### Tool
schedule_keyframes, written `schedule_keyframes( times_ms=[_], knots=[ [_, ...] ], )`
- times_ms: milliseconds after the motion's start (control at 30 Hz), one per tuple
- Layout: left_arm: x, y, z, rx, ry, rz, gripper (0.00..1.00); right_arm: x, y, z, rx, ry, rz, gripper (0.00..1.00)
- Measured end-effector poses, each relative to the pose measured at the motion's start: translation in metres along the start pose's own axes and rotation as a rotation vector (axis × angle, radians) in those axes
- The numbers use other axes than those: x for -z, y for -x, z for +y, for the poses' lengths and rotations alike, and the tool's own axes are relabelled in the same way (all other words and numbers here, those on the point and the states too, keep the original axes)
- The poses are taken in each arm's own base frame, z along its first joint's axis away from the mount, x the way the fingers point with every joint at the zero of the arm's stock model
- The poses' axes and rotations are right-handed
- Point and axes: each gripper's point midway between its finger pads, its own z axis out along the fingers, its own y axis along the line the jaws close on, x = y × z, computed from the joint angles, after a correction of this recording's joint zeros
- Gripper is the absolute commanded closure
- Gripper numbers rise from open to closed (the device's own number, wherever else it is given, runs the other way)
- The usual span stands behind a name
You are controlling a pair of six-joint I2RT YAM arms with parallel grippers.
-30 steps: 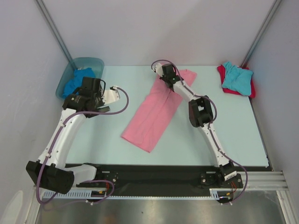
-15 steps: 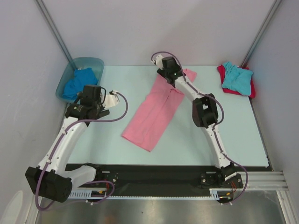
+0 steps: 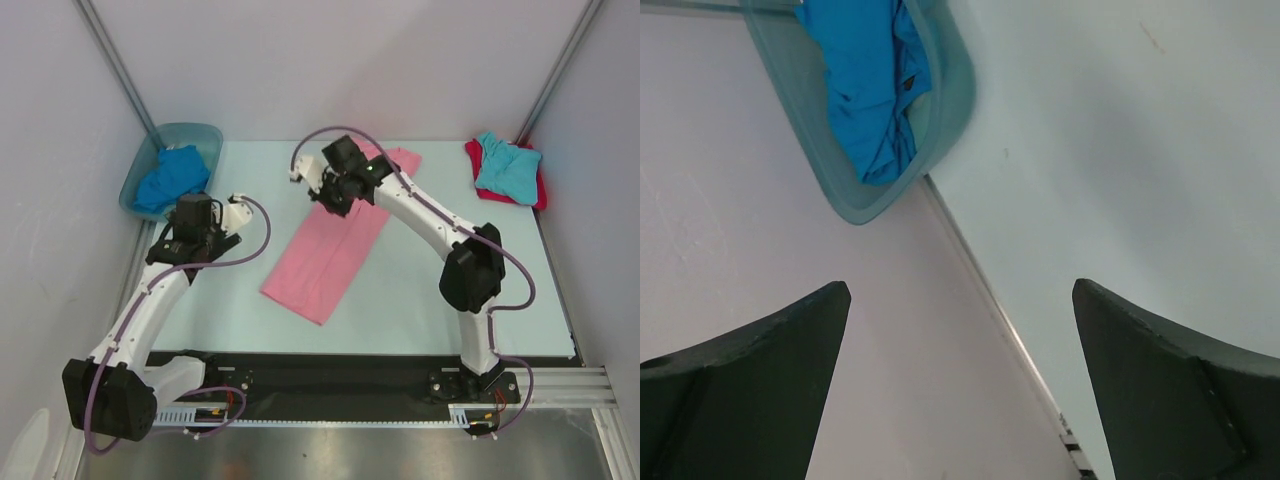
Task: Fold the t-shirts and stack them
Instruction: Fold the tshirt
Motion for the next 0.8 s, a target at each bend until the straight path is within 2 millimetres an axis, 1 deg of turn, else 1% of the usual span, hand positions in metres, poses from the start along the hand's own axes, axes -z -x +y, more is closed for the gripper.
schedule_keyframes(
  times_ms=[67,133,167,200,233,300,400,500,567,633,700,800],
  knots=[
    [-0.004,0.003,-0.006,0.020,-0.012,-0.020,0.00,-0.016,-0.046,0.032,-0.003,0.106,0.134,1.00],
    [-0.007,0.008,-0.008,0.042,-0.016,-0.046,0.00,-0.023,-0.098,0.062,-0.005,0.201,0.287,1.00],
    [-0.008,0.010,-0.008,0.050,-0.017,-0.059,0.00,-0.023,-0.116,0.075,-0.006,0.244,0.346,1.00],
    [-0.008,0.012,-0.008,0.056,-0.016,-0.066,0.00,-0.023,-0.127,0.086,-0.008,0.282,0.387,1.00],
    [-0.008,0.013,-0.007,0.060,-0.013,-0.073,0.00,-0.023,-0.132,0.093,-0.007,0.309,0.406,1.00],
    [-0.008,0.014,-0.003,0.071,0.003,-0.080,0.00,-0.022,-0.131,0.102,-0.001,0.339,0.409,1.00],
    [-0.004,0.010,0.007,0.089,0.033,-0.073,0.00,-0.022,-0.116,0.108,0.005,0.364,0.373,1.00],
    [0.008,0.008,0.028,0.114,0.089,-0.071,0.00,-0.026,-0.093,0.110,0.004,0.385,0.311,1.00],
    [0.021,0.008,0.043,0.128,0.140,-0.086,0.00,-0.029,-0.085,0.113,0.004,0.397,0.284,1.00],
    [0.032,0.004,0.051,0.135,0.179,-0.088,0.00,-0.032,-0.083,0.120,0.005,0.415,0.274,1.00],
    [0.042,-0.001,0.057,0.147,0.209,-0.085,0.00,-0.037,-0.085,0.124,0.004,0.428,0.278,1.00],
    [0.047,-0.008,0.058,0.155,0.222,-0.068,0.00,-0.049,-0.092,0.135,0.004,0.455,0.300,1.00]
  ],
)
